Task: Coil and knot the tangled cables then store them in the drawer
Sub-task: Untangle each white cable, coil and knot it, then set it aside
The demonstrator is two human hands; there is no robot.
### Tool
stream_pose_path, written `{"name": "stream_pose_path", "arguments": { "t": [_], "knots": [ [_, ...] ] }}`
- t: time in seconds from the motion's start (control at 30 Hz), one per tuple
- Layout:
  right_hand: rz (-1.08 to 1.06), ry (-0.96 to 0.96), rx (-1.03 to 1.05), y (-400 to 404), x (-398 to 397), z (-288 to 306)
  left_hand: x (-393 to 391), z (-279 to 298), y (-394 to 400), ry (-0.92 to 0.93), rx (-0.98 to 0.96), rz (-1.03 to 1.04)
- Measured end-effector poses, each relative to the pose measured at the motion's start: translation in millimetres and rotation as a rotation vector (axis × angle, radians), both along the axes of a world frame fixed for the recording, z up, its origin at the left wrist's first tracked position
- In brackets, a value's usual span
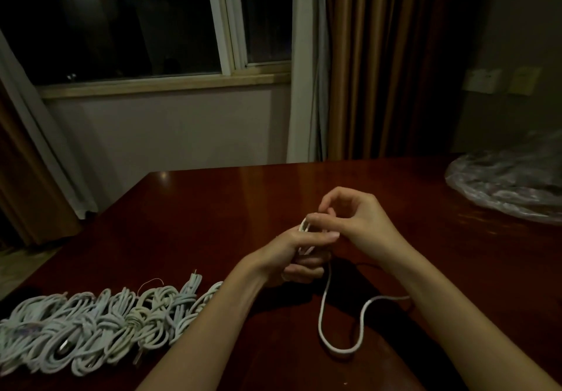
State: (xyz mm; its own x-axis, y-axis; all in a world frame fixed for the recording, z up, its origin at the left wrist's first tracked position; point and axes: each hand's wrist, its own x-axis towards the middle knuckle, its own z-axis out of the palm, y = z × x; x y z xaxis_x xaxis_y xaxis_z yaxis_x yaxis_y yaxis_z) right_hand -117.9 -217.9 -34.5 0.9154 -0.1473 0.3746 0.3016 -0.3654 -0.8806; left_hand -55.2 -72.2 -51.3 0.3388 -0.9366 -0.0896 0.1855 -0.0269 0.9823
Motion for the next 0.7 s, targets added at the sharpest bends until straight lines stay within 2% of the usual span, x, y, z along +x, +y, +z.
{"name": "stream_pose_path", "arguments": {
  "t": [0.13, 0.2, 0.33, 0.47, 0.6, 0.7],
  "knots": [
    [0.05, 0.032, 0.173, 0.2, -2.1, 2.3, 2.1, -0.8, -0.3, 0.096, 0.011, -0.049],
    [0.048, 0.027, 0.255, -5.3, -3.6, 4.6, 4.5, -2.1, -1.0, 0.141, -0.029, -0.004],
    [0.001, 0.026, 0.19, -8.5, -1.0, 1.8, 9.6, -5.4, -2.2, 0.168, -0.154, 0.171],
    [-0.094, -0.053, 0.116, -4.7, 3.2, -4.3, 9.5, -7.3, -3.5, 0.045, -0.166, 0.265],
    [-0.126, -0.081, 0.08, -1.2, 4.1, -11.0, 5.6, -8.2, -6.3, -0.123, -0.082, 0.284],
    [-0.135, -0.072, 0.066, 3.5, 6.2, -15.2, 6.3, -8.5, -6.8, -0.139, -0.059, 0.351]
  ]
}}
